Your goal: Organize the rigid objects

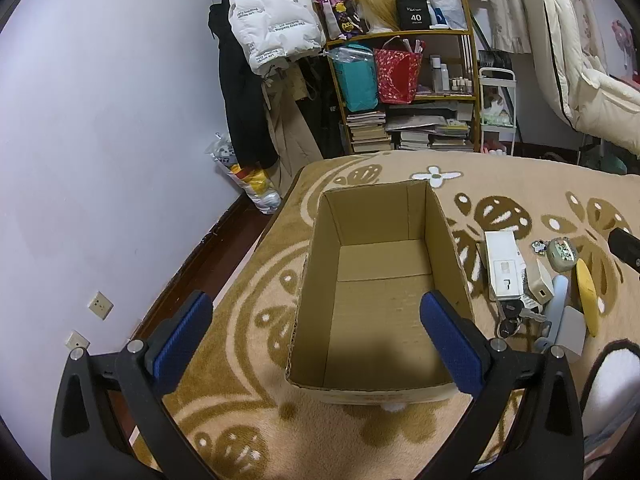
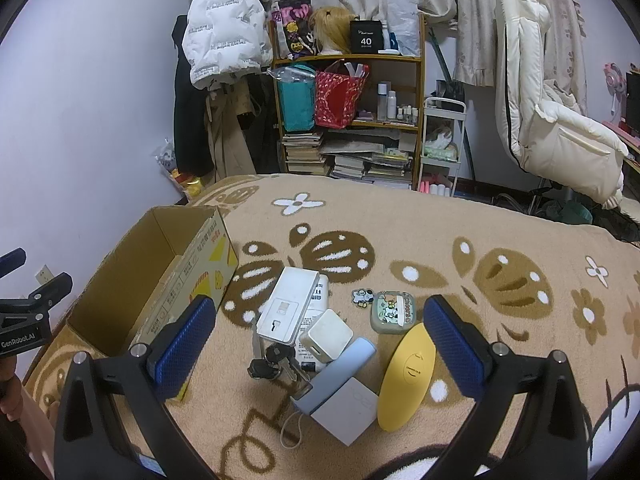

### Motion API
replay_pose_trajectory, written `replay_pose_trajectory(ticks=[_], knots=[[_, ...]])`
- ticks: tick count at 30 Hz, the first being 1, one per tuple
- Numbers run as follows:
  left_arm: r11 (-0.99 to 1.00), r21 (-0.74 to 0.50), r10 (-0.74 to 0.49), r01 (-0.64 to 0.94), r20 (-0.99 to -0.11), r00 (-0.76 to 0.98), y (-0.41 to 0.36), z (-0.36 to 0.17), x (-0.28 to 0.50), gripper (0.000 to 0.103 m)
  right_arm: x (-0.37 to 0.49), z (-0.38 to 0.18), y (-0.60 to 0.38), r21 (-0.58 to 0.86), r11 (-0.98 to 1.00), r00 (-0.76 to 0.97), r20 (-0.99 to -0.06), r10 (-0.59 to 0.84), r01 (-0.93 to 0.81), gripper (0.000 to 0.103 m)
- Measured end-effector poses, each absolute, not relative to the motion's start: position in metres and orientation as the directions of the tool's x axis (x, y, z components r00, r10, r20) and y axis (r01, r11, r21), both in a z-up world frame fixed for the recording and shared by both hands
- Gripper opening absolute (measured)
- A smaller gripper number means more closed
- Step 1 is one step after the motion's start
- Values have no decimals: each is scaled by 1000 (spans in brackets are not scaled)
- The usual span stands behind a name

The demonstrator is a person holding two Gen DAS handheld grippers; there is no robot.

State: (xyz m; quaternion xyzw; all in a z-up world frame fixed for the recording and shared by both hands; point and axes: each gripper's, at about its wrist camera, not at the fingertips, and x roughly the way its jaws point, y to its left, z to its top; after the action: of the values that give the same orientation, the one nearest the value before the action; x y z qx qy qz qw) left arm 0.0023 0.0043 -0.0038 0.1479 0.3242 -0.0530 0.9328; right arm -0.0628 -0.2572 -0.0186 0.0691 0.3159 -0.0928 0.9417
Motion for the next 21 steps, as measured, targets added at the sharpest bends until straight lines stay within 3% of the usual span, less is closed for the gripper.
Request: replay_pose_trajectory(ticks=[21], knots=[[945, 256, 2, 204, -627, 779, -1, -5, 1, 102, -62, -20, -257, 73, 974, 781, -611, -128, 217, 103]])
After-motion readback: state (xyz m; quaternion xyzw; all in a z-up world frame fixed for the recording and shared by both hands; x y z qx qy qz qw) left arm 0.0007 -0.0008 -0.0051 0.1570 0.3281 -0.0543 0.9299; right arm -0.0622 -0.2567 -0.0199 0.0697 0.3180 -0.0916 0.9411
